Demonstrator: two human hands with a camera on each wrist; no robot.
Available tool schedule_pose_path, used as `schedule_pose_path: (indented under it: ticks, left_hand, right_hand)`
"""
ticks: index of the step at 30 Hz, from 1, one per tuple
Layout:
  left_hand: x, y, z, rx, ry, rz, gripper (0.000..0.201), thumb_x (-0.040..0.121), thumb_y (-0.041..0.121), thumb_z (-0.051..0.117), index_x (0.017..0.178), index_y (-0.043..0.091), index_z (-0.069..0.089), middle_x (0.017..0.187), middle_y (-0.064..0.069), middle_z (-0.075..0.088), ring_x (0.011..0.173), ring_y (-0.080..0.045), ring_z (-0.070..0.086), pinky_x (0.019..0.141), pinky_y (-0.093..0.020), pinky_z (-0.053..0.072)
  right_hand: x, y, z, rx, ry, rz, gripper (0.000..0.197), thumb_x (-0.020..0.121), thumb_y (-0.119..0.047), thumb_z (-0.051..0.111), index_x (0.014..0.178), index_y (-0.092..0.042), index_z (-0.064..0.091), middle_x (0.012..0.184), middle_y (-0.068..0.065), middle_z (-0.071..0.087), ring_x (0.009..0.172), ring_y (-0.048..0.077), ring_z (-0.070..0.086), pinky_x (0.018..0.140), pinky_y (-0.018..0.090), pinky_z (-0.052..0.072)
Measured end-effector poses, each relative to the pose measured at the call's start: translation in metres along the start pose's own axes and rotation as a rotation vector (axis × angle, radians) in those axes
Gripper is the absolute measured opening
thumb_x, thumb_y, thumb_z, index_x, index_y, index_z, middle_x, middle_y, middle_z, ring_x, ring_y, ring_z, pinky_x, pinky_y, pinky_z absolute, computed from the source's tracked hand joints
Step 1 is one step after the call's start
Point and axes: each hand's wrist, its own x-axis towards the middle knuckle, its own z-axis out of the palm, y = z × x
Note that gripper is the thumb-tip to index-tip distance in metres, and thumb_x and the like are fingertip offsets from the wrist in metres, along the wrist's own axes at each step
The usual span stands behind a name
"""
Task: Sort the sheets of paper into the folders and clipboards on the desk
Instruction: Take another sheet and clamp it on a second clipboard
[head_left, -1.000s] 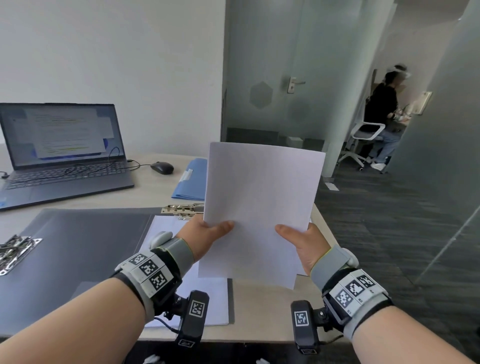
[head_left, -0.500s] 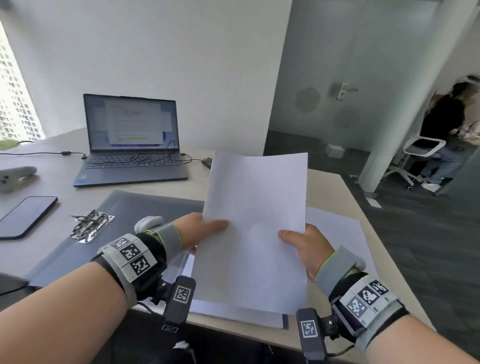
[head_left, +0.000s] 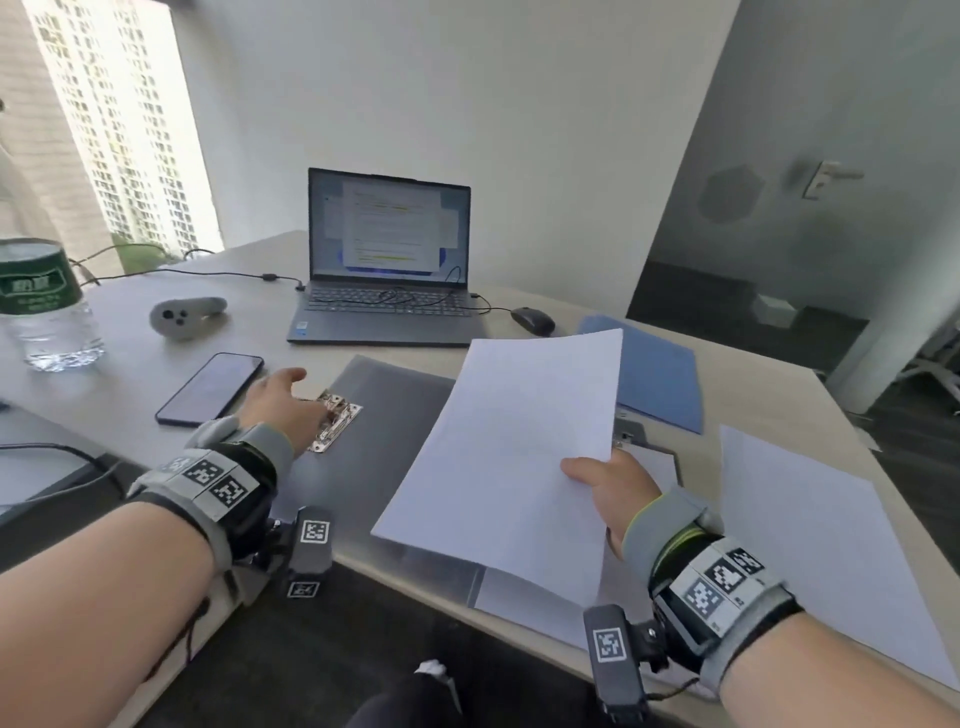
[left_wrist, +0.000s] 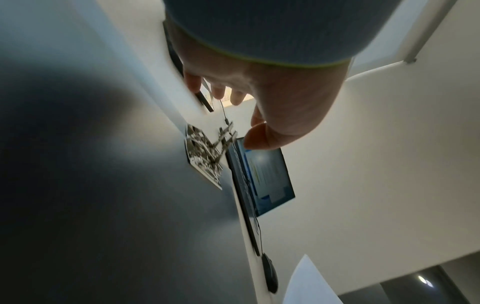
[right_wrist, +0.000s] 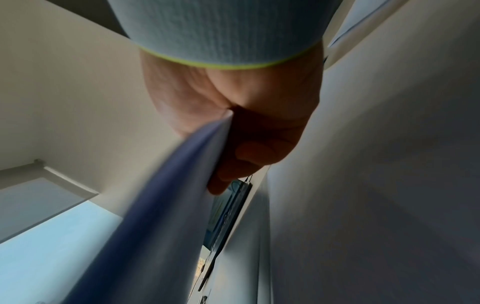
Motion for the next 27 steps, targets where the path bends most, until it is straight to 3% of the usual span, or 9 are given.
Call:
schedule_pose_path:
  ticks: [3,5,9,13,17,21,25,27]
  left_hand:
    - [0.022,-0.015,0.001,-0.017,-0.1,-0.026,0.075,0.075,0.011,0.061,0.146,0.028,0.041,0.131,-0.01,0.059,0.107,-0.032,0.062,0.091,-0.039,0.052]
    - [0.038,-0.029,0.004,0.0,-0.154,-0.018,0.079,0.069,0.015,0.062,0.144,0.028,0.043,0.13,-0.007,0.062,0.109,-0.03,0.063,0.095,-0.04,0.052]
    - [0.024,-0.031,0.006,0.096,-0.146,0.074,0.053,0.08,0.009,0.062,0.129,0.029,0.055,0.112,0.003,0.07,0.101,-0.023,0.065,0.086,-0.03,0.051]
    - [0.019,-0.035,0.003,0.169,-0.082,0.195,0.029,0.083,0.008,0.063,0.101,0.031,0.065,0.1,0.007,0.07,0.098,-0.018,0.065,0.074,-0.023,0.042]
    - [0.019,-0.036,-0.008,0.343,-0.073,0.309,0.015,0.089,0.026,0.063,0.101,0.028,0.071,0.104,0.005,0.061,0.1,-0.018,0.059,0.076,-0.026,0.035]
    - [0.024,-0.037,-0.014,0.478,-0.094,0.384,0.02,0.085,0.045,0.064,0.097,0.031,0.072,0.11,0.01,0.054,0.098,-0.014,0.06,0.087,-0.031,0.047]
    - [0.033,-0.031,-0.015,0.588,-0.127,0.516,0.02,0.089,0.048,0.057,0.094,0.036,0.072,0.114,0.012,0.06,0.103,-0.014,0.058,0.092,-0.032,0.046]
    - [0.036,-0.024,-0.017,0.663,-0.168,0.542,0.026,0.093,0.05,0.051,0.099,0.036,0.072,0.113,0.011,0.063,0.105,-0.015,0.058,0.095,-0.033,0.047]
  right_hand:
    - [0.004,-0.003,0.026,-0.046,-0.034,0.021,0.013,0.09,-0.007,0.062,0.091,-0.014,0.073,0.095,0.012,0.075,0.088,0.036,0.071,0.085,0.047,0.057]
    - [0.01,-0.005,0.046,-0.07,-0.051,0.03,0.012,0.089,-0.009,0.063,0.088,-0.016,0.073,0.097,0.013,0.075,0.09,0.037,0.071,0.088,0.051,0.056]
    - [0.02,-0.009,0.072,-0.107,-0.079,0.052,0.011,0.084,-0.015,0.067,0.092,-0.013,0.073,0.098,0.014,0.075,0.09,0.037,0.071,0.09,0.053,0.055]
    - [0.039,-0.008,0.095,-0.156,-0.091,0.058,0.046,0.061,-0.032,0.07,0.102,-0.01,0.069,0.1,0.014,0.074,0.09,0.037,0.07,0.089,0.053,0.056]
    - [0.047,-0.012,0.109,-0.206,-0.088,0.075,0.026,0.08,-0.018,0.067,0.101,-0.004,0.067,0.102,0.02,0.072,0.092,0.039,0.07,0.09,0.053,0.055]
    - [0.05,-0.008,0.113,-0.242,-0.084,0.09,0.026,0.078,-0.019,0.069,0.098,-0.003,0.065,0.1,0.02,0.071,0.09,0.039,0.07,0.089,0.052,0.055]
    - [0.05,-0.007,0.109,-0.232,-0.107,0.091,0.01,0.087,-0.011,0.064,0.092,-0.003,0.068,0.095,0.019,0.071,0.086,0.038,0.069,0.083,0.044,0.055]
    - [0.05,-0.008,0.108,-0.22,-0.11,0.085,0.012,0.087,-0.011,0.064,0.092,-0.002,0.069,0.095,0.02,0.072,0.084,0.037,0.07,0.084,0.044,0.055]
